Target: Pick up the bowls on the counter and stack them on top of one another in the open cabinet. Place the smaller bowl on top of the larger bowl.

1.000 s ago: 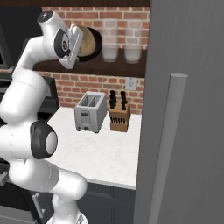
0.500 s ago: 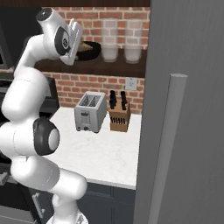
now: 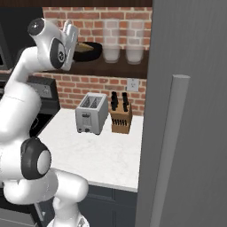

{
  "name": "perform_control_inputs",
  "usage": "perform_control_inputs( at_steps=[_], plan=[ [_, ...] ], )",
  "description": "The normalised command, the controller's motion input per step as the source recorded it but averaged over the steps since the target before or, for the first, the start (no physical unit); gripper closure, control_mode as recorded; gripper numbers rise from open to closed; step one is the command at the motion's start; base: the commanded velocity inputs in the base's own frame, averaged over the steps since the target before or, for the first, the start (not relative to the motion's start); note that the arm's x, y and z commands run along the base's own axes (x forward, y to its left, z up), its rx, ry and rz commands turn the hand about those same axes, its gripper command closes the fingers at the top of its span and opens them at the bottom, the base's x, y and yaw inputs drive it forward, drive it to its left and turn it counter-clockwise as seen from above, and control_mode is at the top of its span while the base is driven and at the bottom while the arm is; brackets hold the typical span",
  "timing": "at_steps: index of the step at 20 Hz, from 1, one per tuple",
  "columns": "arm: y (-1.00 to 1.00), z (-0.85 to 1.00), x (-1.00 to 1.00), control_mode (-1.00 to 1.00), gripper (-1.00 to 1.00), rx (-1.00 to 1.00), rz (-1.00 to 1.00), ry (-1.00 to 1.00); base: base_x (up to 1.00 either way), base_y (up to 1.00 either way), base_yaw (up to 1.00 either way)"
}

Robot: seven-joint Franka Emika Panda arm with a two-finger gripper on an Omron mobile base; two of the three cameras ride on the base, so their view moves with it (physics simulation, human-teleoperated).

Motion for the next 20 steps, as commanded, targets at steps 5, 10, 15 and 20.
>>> perform_control_inputs(
  at_steps=[5, 10, 15, 20],
  plan=[
    [0.0, 0.0, -1.0, -1.0, -1.0, 0.03, 0.0, 0.01, 0.0, 0.0, 0.0],
    [0.0, 0.0, -1.0, -1.0, -1.0, 0.03, 0.0, 0.21, 0.0, 0.0, 0.0],
    [0.0, -0.26, -1.0, -1.0, -1.0, 0.0, 0.0, 0.45, 0.0, 0.0, 0.0],
    [0.0, -0.95, -0.89, -1.0, -1.0, 0.0, 0.0, 0.19, 0.0, 0.0, 0.0]
  ],
)
